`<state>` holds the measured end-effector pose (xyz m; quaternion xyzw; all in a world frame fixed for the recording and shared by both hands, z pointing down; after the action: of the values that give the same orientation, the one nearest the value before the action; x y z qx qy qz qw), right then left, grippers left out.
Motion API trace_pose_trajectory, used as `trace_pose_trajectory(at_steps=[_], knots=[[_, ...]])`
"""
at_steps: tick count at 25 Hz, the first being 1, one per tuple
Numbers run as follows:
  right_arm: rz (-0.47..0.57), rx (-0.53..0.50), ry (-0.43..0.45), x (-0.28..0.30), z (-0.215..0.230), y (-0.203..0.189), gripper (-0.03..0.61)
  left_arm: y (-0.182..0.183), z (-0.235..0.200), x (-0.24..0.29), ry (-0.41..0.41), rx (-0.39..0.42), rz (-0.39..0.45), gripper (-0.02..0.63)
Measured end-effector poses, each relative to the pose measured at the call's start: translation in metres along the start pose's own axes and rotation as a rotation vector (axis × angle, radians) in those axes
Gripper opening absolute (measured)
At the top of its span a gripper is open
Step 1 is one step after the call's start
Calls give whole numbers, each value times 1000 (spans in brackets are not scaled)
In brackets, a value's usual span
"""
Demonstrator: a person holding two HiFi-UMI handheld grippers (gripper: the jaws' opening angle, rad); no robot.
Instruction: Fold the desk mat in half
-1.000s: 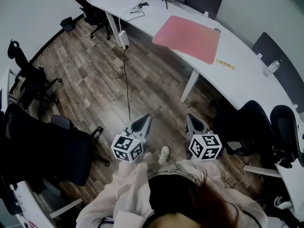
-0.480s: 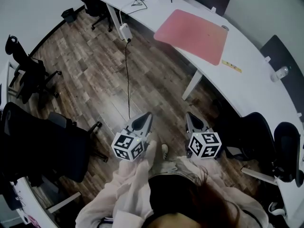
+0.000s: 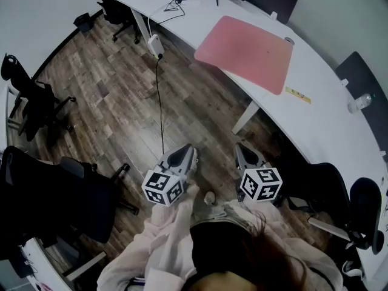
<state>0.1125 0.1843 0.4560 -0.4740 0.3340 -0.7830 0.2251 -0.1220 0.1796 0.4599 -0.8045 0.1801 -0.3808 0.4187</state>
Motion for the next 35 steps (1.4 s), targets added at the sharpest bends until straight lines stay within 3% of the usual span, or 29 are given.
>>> trace_pose_trajectory(at_steps=[20,30,35], knots=[[21,67,-64,146,21,147,12,146,-150,100,-73,37,6,29],[12,77,-94,211,29,189,12,182,-206,141,-124,59,-31,28],[-22,11,-112,235,37,204,12,188,-223,156,-144,60,-50,28]])
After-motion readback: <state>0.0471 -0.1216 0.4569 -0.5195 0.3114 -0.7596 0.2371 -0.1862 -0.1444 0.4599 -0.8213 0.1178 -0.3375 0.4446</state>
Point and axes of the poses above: the fingertips, and each gripper's own axes: x forward along the fingers, z to its right, y out of its top, the point moved 8 cm from there along -x, backward along the fingers, and after that the axes turned 13 degrees about -z, right-handed, at the moved point
